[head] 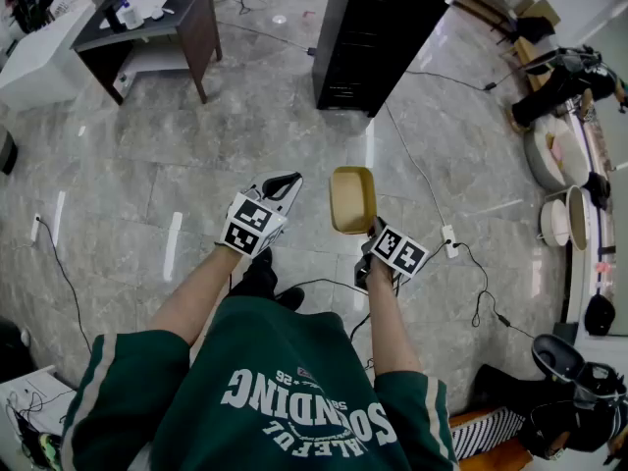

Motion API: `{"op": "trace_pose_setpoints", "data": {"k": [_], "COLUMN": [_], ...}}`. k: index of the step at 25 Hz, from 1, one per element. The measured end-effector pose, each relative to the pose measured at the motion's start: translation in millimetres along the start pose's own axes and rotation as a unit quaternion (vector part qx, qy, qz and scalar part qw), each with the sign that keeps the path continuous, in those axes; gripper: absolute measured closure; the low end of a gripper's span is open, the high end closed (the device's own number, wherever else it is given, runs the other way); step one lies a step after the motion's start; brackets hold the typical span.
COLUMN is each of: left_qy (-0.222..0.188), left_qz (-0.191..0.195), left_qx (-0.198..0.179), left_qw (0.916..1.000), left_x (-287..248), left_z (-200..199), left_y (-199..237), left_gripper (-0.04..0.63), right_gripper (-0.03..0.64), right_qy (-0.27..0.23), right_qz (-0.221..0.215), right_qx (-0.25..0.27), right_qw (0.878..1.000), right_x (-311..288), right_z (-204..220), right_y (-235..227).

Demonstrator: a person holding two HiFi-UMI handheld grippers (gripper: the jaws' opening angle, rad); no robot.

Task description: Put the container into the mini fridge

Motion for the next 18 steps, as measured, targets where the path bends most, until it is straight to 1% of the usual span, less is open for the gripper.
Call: {"op": "trace_pose_setpoints", "data": {"k": [3,7,18], "left_qy": [0.001,0.003,0.002], "left_qz": [0.002,0.005,0.015], "left_qx": [-0.002,0.0,-0.004], "left_qw": [1.0,1.0,0.9999], "left_x": [7,12,12], "left_z": [6,12,10], "left_y": [-5,-9,-26], "left_gripper": [0.58,0.58,0.58], "right_gripper": [0.569,0.568,0.569], "right_qy": [-0.011,-0.012,-0.017], "right_qz": [0.005,0.011,0.021], "right_qx": [0.001,0.0,-0.01], "right_qw": [1.0,1.0,1.0], "right_x": [8,14,34], "right_z": [8,15,21], "right_y": [1,-1,-14]}}
Point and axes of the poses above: the fingertips, and each gripper's own axes: x backward along the fingers, y to its left, z out of its underside, the point moved 10 cm from there along x, backward along the fingers, and after that the axes turned 5 degrees about z, right-handed, at the moved point
